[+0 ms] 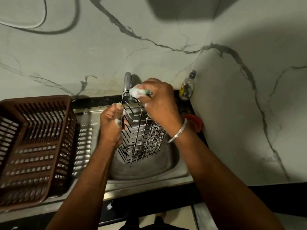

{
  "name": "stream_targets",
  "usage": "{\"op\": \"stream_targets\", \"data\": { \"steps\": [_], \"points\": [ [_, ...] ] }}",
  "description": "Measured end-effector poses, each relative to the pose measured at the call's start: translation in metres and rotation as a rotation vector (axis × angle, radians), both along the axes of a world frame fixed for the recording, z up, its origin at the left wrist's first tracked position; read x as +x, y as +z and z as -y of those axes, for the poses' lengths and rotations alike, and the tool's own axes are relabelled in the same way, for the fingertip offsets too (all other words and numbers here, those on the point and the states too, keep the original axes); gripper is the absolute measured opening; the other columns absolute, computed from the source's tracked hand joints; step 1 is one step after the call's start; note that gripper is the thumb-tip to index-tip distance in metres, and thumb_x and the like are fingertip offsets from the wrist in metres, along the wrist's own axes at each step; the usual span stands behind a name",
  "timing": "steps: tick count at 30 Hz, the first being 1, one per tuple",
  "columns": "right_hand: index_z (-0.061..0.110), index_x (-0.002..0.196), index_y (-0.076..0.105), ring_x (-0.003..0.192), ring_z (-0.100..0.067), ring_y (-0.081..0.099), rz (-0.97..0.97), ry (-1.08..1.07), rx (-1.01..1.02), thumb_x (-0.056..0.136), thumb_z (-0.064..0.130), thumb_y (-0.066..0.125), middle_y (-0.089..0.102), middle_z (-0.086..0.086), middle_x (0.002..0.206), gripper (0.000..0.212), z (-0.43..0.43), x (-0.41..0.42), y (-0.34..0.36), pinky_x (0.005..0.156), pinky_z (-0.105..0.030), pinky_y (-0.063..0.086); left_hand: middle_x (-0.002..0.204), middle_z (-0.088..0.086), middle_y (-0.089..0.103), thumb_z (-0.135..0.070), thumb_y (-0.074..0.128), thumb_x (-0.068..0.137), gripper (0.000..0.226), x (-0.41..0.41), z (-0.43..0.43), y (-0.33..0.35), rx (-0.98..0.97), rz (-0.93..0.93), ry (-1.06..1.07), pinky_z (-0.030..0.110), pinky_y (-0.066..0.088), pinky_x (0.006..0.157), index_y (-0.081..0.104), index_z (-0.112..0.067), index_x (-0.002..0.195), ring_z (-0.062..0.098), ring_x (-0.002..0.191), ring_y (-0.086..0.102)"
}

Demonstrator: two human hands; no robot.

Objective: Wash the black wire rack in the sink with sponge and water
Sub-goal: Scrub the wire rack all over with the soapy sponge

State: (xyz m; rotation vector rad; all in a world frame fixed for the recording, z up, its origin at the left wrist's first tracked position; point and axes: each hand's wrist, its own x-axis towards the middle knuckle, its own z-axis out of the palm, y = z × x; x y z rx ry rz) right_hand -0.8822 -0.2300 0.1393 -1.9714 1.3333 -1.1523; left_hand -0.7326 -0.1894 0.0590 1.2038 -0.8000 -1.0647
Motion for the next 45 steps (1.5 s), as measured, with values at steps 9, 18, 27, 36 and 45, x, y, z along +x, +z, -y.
{"op": "stream_targets", "data": {
  "steps": [9,18,27,36,45],
  "points": [
    [0.009,0.109,0.079,0.086,-0.002,0.064,-0.015,0.031,-0.044,0.087,0.004,0.082,0.068,0.005,0.103,0.024,-0.006,0.003,-0.007,0.069,-0.013,0.054,0.063,-0.008,0.058,-0.031,0.061,0.108,0.034,0.009,0.007,-0.010,-0.059,0.046,-0.010,0.036,0.039,0.051,0.070,-0.030,0.076,0.019,0.058,0.047],
    [0.002,0.102,0.079,0.089,-0.017,0.070,0.026,0.127,-0.238,0.081,-0.009,0.080,0.073,-0.005,0.101,0.024,0.005,-0.032,-0.022,0.074,-0.031,0.061,0.064,-0.009,0.056,-0.038,0.066,0.099,0.030,0.015,0.009,-0.009,-0.054,-0.044,0.018,0.030,0.047,0.057,0.063,-0.027,0.071,0.013,0.059,0.052],
    [-0.002,0.094,0.078,0.092,-0.029,0.072,0.122,-0.350,-0.387,0.080,-0.013,0.067,0.075,-0.012,0.098,0.022,0.002,-0.054,-0.045,0.084,-0.039,0.059,0.065,-0.009,0.056,-0.047,0.067,0.093,0.027,0.010,0.017,-0.008,0.027,-0.173,0.051,0.021,0.048,0.050,0.064,-0.023,0.080,0.007,0.056,0.052],
    [-0.003,0.101,0.077,0.104,-0.033,0.067,0.089,-0.149,-0.385,0.080,-0.017,0.069,0.070,-0.012,0.111,0.026,-0.016,-0.052,-0.064,0.089,-0.045,0.059,0.071,-0.009,0.059,-0.057,0.064,0.102,0.039,0.010,0.015,-0.021,0.275,-0.362,0.177,0.026,0.050,0.059,0.068,-0.027,0.077,0.010,0.058,0.054],
    [-0.001,0.099,0.078,0.099,-0.031,0.063,-0.074,-0.083,-0.381,0.083,-0.006,0.063,0.069,-0.011,0.106,0.023,-0.031,-0.057,-0.069,0.081,-0.050,0.057,0.068,-0.010,0.068,-0.045,0.056,0.109,0.026,0.011,0.012,-0.023,0.404,-0.406,0.254,0.027,0.042,0.047,0.063,-0.024,0.096,0.008,0.056,0.057]
  ]
}}
